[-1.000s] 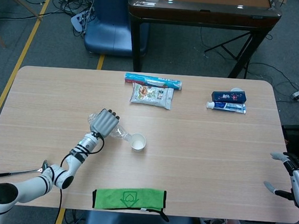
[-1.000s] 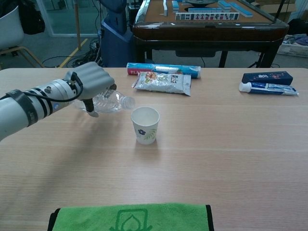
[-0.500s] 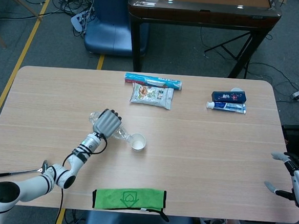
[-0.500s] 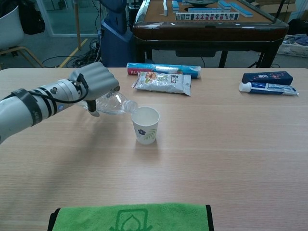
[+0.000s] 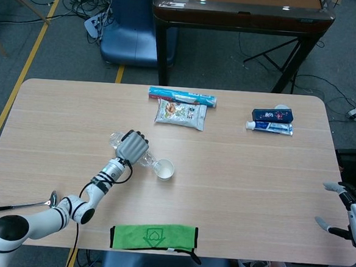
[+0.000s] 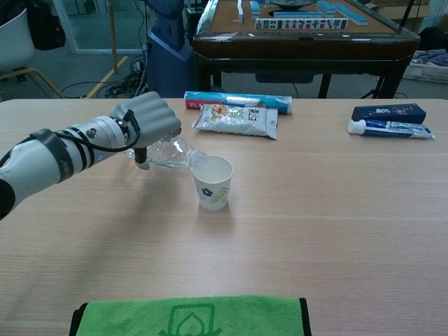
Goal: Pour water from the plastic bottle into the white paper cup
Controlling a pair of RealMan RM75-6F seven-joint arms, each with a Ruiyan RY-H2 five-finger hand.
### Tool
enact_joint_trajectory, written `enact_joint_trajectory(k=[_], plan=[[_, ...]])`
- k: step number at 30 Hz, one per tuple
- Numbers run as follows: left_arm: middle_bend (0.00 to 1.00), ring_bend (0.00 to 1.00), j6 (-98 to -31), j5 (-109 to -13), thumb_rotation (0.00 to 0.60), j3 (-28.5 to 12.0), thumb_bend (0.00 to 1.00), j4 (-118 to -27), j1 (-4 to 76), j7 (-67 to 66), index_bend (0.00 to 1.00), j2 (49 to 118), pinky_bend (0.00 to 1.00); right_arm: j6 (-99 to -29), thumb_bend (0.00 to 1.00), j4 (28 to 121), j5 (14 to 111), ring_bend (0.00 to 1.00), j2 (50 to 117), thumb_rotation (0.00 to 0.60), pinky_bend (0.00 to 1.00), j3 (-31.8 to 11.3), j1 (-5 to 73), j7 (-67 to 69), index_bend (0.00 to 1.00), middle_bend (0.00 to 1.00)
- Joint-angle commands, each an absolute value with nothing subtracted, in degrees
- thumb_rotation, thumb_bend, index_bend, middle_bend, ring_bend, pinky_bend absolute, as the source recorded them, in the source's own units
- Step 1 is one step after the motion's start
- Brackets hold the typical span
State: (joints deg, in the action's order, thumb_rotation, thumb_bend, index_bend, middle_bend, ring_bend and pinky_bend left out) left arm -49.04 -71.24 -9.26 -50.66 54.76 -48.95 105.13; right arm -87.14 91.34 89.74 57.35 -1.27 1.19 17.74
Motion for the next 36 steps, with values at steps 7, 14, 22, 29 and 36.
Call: enact_joint_trajectory(k=[7, 14, 22, 29, 36], plan=[[0.58, 0.53, -51.6, -72.7, 0.6, -8.7, 0.02, -48.9, 55.0, -48.7, 0.59, 106.1, 0.67, -86.7, 0.08, 91.4, 90.0, 0.18, 57.3, 0.6, 0.34, -1.0, 1.3, 17.6, 0.26, 0.31], [0.58, 0.53, -54.3, -75.2, 0.6, -7.8, 0.02, -47.3, 54.8, -47.2, 0.59, 106.4, 0.67, -86.3, 0.08, 91.4, 89.8, 0.18, 57.5, 0.6, 0.34, -1.0, 1.5, 17.4, 0.26, 0.31], [0.58, 0.53, -55.7, -77.2, 0.6, -7.3, 0.02, -45.2, 54.9, -45.4, 0.59, 107.4, 0.67, -86.2, 0.08, 91.3, 89.8, 0.18, 57.6, 0.6, 0.34, -1.0, 1.6, 17.1, 0.26, 0.31], [0.58, 0.53, -56.5, -78.6, 0.6, -6.8, 0.02, -43.3, 54.9, -44.6, 0.59, 108.3, 0.67, -86.5, 0.08, 91.3, 89.9, 0.18, 57.5, 0.6, 0.34, -0.9, 1.5, 17.4, 0.26, 0.31], [0.58, 0.53, -58.7, -79.8, 0.6, -6.8, 0.02, -39.7, 54.7, -43.8, 0.58, 110.0, 0.67, -86.5, 0.08, 91.3, 90.0, 0.18, 57.5, 0.6, 0.34, -0.9, 1.5, 17.4, 0.26, 0.31]])
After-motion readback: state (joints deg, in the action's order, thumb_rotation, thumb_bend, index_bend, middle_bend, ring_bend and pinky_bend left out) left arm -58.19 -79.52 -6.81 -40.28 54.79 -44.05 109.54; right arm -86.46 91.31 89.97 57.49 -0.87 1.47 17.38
